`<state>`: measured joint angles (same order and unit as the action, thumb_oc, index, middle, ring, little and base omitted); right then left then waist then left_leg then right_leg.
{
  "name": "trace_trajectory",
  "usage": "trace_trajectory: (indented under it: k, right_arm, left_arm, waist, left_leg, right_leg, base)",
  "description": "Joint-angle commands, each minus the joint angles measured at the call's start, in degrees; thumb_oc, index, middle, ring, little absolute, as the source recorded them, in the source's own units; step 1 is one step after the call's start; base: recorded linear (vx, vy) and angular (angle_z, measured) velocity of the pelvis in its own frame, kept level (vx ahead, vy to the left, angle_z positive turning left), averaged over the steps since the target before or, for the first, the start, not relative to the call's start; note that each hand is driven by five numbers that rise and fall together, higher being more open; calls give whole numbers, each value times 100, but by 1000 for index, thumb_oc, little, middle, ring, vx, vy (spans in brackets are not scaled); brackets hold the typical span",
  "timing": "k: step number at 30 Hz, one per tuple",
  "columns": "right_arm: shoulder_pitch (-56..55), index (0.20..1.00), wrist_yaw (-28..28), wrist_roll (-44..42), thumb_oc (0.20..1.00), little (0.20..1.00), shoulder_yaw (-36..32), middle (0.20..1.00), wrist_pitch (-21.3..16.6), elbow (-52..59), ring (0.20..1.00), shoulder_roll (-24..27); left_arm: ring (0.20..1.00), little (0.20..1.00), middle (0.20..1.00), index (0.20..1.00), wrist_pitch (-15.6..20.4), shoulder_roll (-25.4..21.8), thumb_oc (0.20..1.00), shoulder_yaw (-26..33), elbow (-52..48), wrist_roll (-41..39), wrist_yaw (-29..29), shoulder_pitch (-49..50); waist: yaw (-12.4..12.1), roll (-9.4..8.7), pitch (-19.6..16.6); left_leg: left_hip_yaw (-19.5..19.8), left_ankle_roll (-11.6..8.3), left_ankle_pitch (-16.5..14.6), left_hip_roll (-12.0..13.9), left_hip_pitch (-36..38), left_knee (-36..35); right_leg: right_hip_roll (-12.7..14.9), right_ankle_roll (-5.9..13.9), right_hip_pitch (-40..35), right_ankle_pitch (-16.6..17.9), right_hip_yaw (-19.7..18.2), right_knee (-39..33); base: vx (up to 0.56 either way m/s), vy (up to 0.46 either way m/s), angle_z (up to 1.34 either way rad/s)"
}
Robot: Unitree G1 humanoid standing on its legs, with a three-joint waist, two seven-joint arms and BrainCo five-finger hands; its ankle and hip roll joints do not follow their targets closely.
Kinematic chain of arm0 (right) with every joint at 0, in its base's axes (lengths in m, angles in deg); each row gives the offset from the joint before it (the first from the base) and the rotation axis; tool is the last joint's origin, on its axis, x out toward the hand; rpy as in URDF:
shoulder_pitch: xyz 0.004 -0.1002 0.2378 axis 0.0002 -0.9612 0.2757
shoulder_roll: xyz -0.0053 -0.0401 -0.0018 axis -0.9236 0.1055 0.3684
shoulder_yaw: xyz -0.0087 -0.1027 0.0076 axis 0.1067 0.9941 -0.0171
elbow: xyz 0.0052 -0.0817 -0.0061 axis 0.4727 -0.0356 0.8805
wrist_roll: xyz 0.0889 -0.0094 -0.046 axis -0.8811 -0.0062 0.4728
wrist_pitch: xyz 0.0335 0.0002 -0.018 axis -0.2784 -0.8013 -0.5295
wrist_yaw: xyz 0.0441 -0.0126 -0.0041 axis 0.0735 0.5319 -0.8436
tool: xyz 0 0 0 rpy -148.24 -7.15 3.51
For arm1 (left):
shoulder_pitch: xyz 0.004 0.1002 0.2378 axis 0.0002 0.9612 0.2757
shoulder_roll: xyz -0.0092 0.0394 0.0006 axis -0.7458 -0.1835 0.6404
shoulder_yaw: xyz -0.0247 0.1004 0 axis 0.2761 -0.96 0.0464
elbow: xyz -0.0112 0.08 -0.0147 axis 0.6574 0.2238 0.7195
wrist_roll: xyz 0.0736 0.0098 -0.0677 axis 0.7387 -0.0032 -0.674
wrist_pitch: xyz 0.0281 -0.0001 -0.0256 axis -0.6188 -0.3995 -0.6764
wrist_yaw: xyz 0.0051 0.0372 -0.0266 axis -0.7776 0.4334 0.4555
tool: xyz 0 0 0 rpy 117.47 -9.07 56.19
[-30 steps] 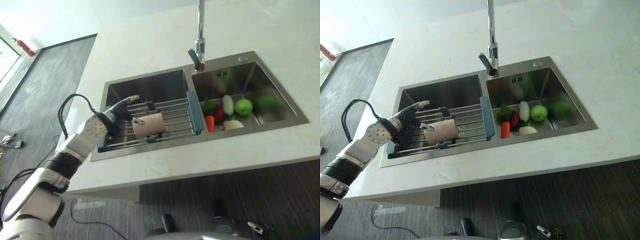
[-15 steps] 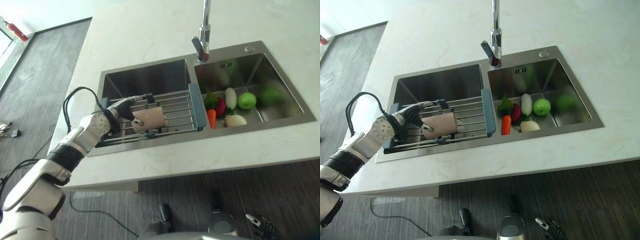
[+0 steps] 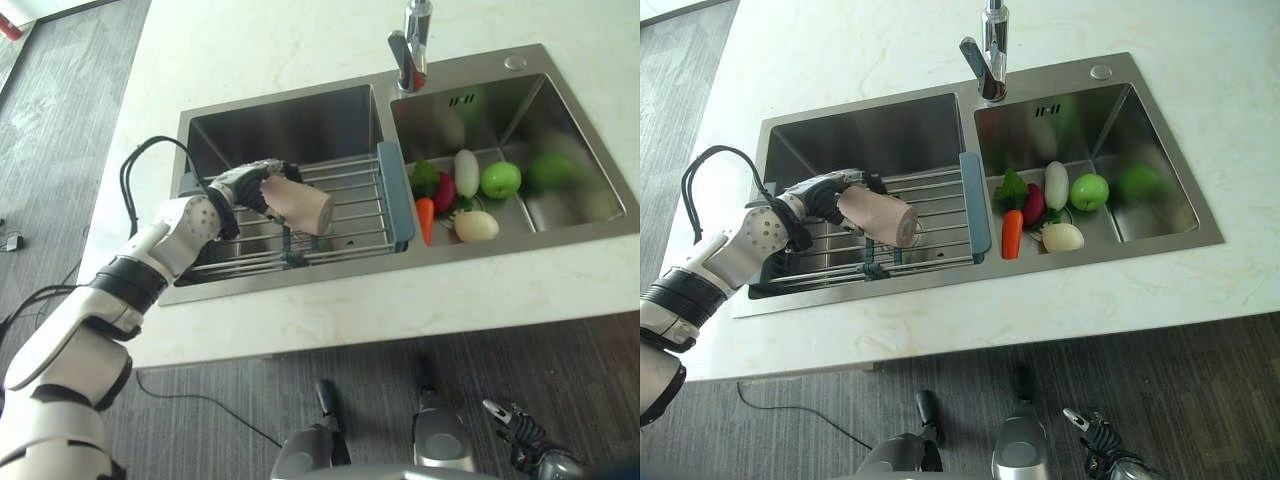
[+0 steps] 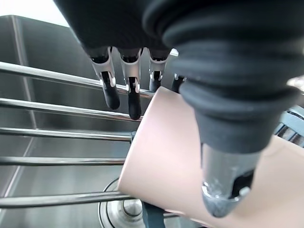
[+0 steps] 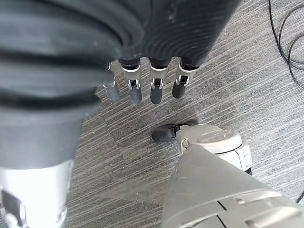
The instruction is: Place the dishes in the dishwasher.
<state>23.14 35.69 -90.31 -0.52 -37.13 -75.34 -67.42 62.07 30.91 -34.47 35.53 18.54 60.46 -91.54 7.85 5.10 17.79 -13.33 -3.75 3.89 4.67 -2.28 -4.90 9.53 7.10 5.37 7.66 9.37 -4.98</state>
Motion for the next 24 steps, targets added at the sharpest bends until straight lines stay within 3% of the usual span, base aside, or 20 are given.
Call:
trace_trajectory:
  k: [1,5,15,24]
  right_arm:
    - [92,1000,-15,-170,1000,1000,48,1000,-84,8,1000,15]
    - [110,1000,6,-211,1000,1000,12,1000,-84,5,1000,24]
    - [126,1000,-14,-293,1000,1000,-79,1000,-147,-98,1000,-36]
    - [142,1000,-47,-294,1000,1000,-138,1000,-221,-115,1000,-64]
  left_arm:
    - [1000,1000,1000,1000,89,-349,1000,-188,253,224,199,-433]
    - [1000,1000,1000,1000,160,-435,1000,-249,44,463,181,-402]
    - [1000,1000,1000,1000,699,-592,1000,-334,-456,2034,-757,207]
    - [1000,1000,1000,1000,734,-547,1000,-412,-657,2549,-1483,453]
  waist:
    - [97,-75,-254]
    - [71,-53,-277]
    - [-21,1,-316]
    - [-24,48,-302]
  left_leg:
    - [218,-169,-362,125,-211,155]
    - [221,-172,-369,115,-201,149]
    - [268,-158,-401,83,-171,95]
    - [295,-148,-416,56,-171,67]
  right_leg:
    - [385,500,191,-213,-337,128]
    - [394,503,179,-215,-322,119]
    - [412,505,186,-193,-266,88]
    - [425,514,228,-171,-275,79]
  base:
    - [0,0,0]
    - [0,0,0]
    - [-6,0,0]
    - [-3,1,0]
